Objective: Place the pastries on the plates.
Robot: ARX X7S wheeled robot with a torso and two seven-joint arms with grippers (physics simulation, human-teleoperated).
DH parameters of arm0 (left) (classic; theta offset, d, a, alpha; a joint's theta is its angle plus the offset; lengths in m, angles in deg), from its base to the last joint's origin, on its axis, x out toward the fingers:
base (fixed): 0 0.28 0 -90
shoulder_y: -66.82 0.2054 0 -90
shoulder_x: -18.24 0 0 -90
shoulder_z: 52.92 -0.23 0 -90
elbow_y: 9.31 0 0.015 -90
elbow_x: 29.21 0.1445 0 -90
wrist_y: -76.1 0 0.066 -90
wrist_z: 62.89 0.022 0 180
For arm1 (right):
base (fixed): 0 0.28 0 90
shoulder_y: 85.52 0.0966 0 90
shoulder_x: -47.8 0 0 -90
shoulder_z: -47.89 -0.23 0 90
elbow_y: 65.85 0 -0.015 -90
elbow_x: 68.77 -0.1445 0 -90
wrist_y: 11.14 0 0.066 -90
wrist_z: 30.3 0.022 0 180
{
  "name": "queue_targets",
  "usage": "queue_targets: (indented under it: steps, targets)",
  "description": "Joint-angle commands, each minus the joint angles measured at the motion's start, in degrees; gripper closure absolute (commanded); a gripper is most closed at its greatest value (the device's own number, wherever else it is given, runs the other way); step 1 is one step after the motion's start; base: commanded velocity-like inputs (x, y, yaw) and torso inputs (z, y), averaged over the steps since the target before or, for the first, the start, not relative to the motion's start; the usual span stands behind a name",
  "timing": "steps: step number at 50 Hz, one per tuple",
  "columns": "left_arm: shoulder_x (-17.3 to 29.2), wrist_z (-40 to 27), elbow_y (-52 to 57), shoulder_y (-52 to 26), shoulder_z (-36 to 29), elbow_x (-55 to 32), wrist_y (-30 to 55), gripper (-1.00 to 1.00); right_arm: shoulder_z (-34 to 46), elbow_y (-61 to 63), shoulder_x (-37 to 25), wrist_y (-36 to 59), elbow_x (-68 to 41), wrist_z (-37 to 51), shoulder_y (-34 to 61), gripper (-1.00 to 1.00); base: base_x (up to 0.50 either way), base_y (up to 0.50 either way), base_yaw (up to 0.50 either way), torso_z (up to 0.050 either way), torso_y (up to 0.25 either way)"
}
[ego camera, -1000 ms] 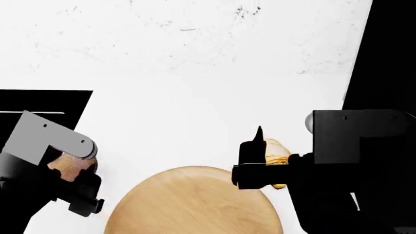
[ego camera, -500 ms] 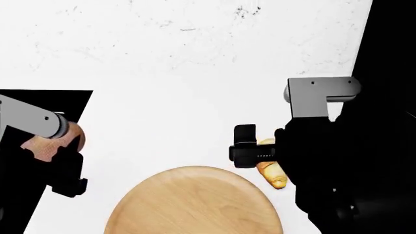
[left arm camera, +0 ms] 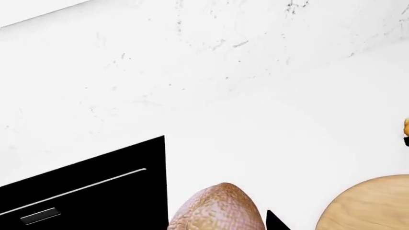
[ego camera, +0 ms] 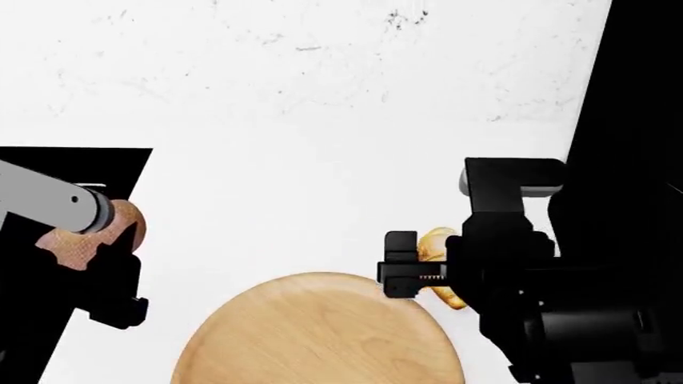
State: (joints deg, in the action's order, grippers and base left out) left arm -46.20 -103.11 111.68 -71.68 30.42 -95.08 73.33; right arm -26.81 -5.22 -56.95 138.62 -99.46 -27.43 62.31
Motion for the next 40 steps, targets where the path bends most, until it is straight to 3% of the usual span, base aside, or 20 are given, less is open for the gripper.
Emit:
queue_targets:
  steps: [1, 2, 3, 10, 17, 25, 32, 40]
  targets:
    - [0.2, -2.4, -0.1, -0.1, -0.5, -2.0, -1.1, 1.00, 1.2, -1.3, -0.2, -0.8, 1.0, -0.5, 0.2, -1.00, 0.00, 0.00, 0.00, 0.000, 0.000]
    - [0.1, -2.6, 0.0, -0.3, -0.6, -2.3, -1.0, 1.00, 1.2, -0.5, -0.3, -1.3, 1.2, -0.1, 0.1, -1.00, 0.00, 0.00, 0.00, 0.000, 0.000]
    - [0.0, -2.9, -0.1, -0.4, -0.6, -2.6, -1.0, 1.00, 0.9, 0.4, -0.4, -1.6, 1.3, 0.7, 0.0, 1.00, 0.00, 0.00, 0.00, 0.000, 0.000]
    - [0.8, -4.1, 0.5, -1.0, 0.2, -5.7, -0.5, 1.00, 0.4, 8.6, -1.5, 0.8, 1.1, 3.8, 0.8, 1.00, 0.00, 0.00, 0.00, 0.000, 0.000]
    - [-1.4, -6.3, 0.4, -3.6, -0.9, -10.0, 0.1, 1.00, -0.9, 18.2, -2.0, 5.4, -0.7, 6.6, 2.3, 1.00, 0.00, 0.00, 0.00, 0.000, 0.000]
    - [-8.3, -13.7, 0.6, -9.2, -5.6, -21.9, 0.9, 1.00, -1.1, 21.3, -1.8, 6.9, -1.8, 7.0, 2.9, 1.00, 0.00, 0.00, 0.00, 0.000, 0.001]
    - [-14.2, -13.8, -0.2, -11.0, -11.6, -20.7, -1.4, 1.00, -1.8, 23.2, -1.6, 7.6, -2.9, 7.3, 2.9, 1.00, 0.00, 0.00, 0.00, 0.000, 0.000]
    - [-16.5, -14.4, 0.4, -11.0, -14.9, -21.6, -2.7, 1.00, -2.5, 24.2, -1.6, 7.7, -3.6, 7.4, 2.6, 1.00, 0.00, 0.00, 0.00, 0.000, 0.000]
